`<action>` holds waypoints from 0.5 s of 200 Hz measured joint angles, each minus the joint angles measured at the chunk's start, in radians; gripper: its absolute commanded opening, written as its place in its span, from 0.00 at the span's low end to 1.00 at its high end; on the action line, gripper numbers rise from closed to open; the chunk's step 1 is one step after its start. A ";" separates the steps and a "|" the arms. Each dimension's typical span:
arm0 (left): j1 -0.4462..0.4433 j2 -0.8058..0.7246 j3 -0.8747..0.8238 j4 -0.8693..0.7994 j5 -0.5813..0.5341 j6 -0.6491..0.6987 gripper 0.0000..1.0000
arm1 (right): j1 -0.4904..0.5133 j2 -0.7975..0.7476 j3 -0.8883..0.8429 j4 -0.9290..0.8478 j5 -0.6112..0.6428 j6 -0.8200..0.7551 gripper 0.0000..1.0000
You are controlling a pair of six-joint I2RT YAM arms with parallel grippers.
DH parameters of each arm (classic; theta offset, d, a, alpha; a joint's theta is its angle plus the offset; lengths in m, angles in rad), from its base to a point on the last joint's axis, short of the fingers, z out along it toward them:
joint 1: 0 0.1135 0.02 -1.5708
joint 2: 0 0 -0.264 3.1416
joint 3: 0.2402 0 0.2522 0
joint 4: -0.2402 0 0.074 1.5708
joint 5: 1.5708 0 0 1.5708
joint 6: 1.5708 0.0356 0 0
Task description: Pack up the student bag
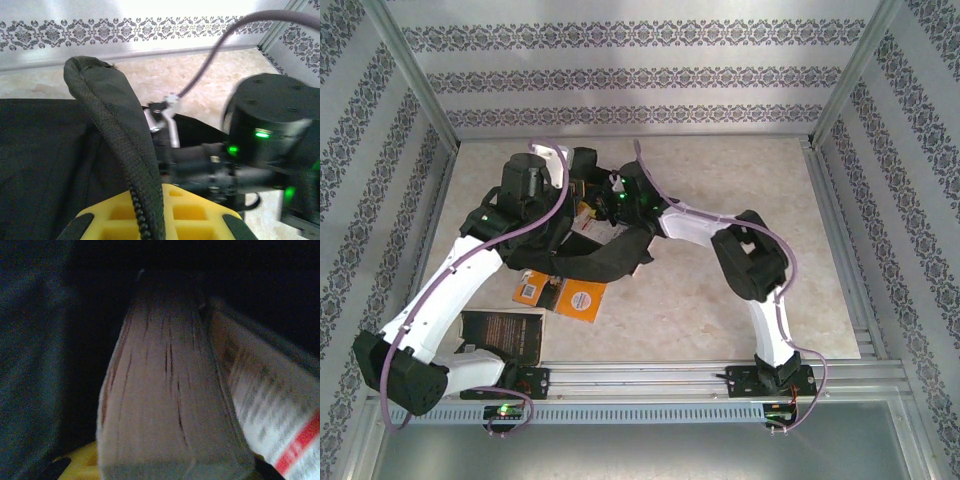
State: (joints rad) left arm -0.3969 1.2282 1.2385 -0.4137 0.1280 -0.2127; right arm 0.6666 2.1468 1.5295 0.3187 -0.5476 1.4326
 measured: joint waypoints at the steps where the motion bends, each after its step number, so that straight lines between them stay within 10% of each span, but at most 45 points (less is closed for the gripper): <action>1: 0.000 0.001 0.000 0.001 0.000 0.000 0.00 | 0.000 0.003 0.006 -0.003 0.000 0.000 0.18; 100: 0.065 0.087 0.024 0.103 -0.016 0.005 0.00 | -0.004 0.190 0.403 -0.354 0.047 -0.317 0.74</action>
State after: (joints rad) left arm -0.3321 1.3148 1.2629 -0.3111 0.1116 -0.2077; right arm 0.6624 2.3363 1.9327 -0.0353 -0.5003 1.1152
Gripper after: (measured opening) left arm 0.086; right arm 0.718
